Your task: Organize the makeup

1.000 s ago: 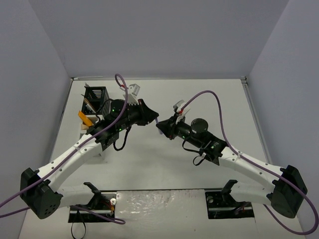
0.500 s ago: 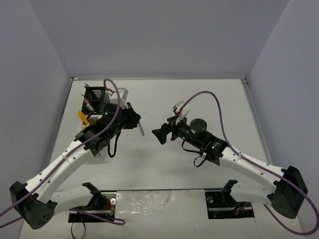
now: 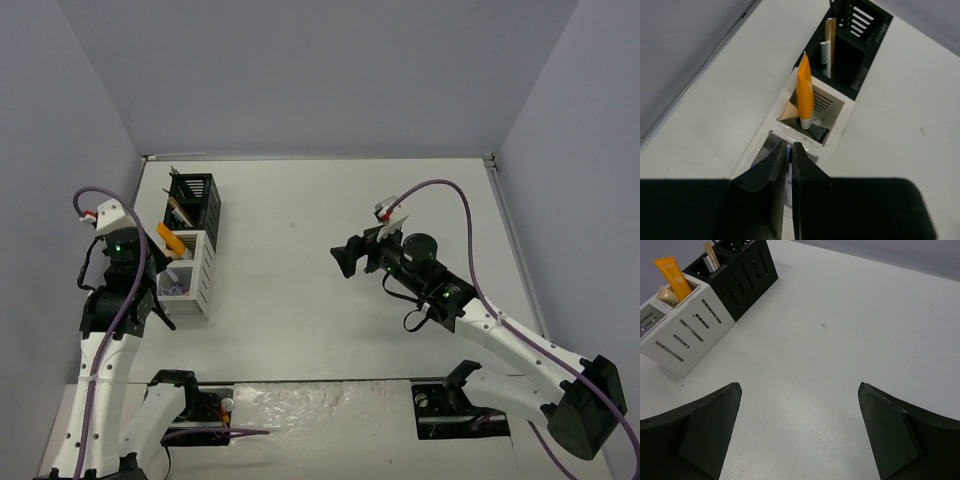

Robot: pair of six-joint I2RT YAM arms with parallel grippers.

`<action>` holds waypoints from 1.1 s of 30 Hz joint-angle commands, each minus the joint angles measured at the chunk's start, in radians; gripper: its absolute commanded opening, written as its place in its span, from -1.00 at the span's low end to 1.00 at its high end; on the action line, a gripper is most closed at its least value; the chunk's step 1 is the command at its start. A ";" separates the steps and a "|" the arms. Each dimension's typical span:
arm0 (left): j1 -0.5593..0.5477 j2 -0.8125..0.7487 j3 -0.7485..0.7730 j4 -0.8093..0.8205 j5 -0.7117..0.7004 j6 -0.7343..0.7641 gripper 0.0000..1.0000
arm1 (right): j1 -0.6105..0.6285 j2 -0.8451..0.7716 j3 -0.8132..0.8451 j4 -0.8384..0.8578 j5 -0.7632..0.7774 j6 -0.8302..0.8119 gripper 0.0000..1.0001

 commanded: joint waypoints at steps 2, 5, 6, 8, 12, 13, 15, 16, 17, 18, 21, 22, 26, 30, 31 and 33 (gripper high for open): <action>0.109 0.035 -0.066 0.094 0.079 0.081 -1.00 | -0.019 -0.051 -0.020 0.057 -0.032 -0.021 1.00; 0.143 0.052 -0.075 0.114 0.095 0.085 -0.86 | -0.025 -0.070 -0.030 0.055 -0.029 -0.026 1.00; 0.156 0.056 -0.076 0.121 0.101 0.085 -0.80 | -0.027 -0.074 -0.035 0.055 -0.027 -0.027 1.00; 0.170 0.063 -0.081 0.130 0.116 0.087 -0.65 | -0.027 -0.083 -0.039 0.055 -0.024 -0.028 1.00; 0.174 0.050 -0.080 0.137 0.140 0.084 -0.09 | -0.032 -0.096 -0.041 0.034 -0.012 -0.031 1.00; 0.174 0.043 -0.079 0.137 0.141 0.084 0.03 | -0.032 -0.098 -0.039 0.032 -0.010 -0.033 1.00; 0.174 0.019 -0.059 0.129 0.156 0.097 0.38 | -0.035 -0.116 -0.032 0.003 0.018 -0.035 1.00; 0.174 0.014 -0.042 0.119 0.164 0.107 0.55 | -0.034 -0.124 -0.029 -0.010 0.035 -0.035 1.00; 0.174 0.007 -0.024 0.098 0.179 0.117 0.64 | -0.033 -0.130 -0.024 -0.022 0.050 -0.035 1.00; 0.174 0.001 0.003 0.080 0.202 0.132 0.74 | -0.034 -0.136 -0.016 -0.041 0.070 -0.036 1.00; 0.166 -0.019 0.116 0.034 0.273 0.184 0.94 | -0.035 -0.163 0.024 -0.113 0.159 -0.034 1.00; 0.159 -0.024 0.133 0.022 0.307 0.196 0.94 | -0.034 -0.175 0.038 -0.134 0.185 -0.032 1.00; 0.123 -0.037 0.274 -0.027 0.411 0.235 0.94 | -0.035 -0.224 0.094 -0.215 0.317 -0.013 1.00; 0.089 -0.058 0.425 -0.102 0.416 0.288 0.94 | -0.033 -0.310 0.159 -0.322 0.466 -0.006 1.00; 0.073 -0.060 0.451 -0.129 0.412 0.297 0.94 | -0.033 -0.326 0.190 -0.342 0.495 -0.012 1.00; 0.061 -0.081 0.506 -0.159 0.390 0.308 0.94 | -0.033 -0.359 0.228 -0.381 0.550 -0.031 1.00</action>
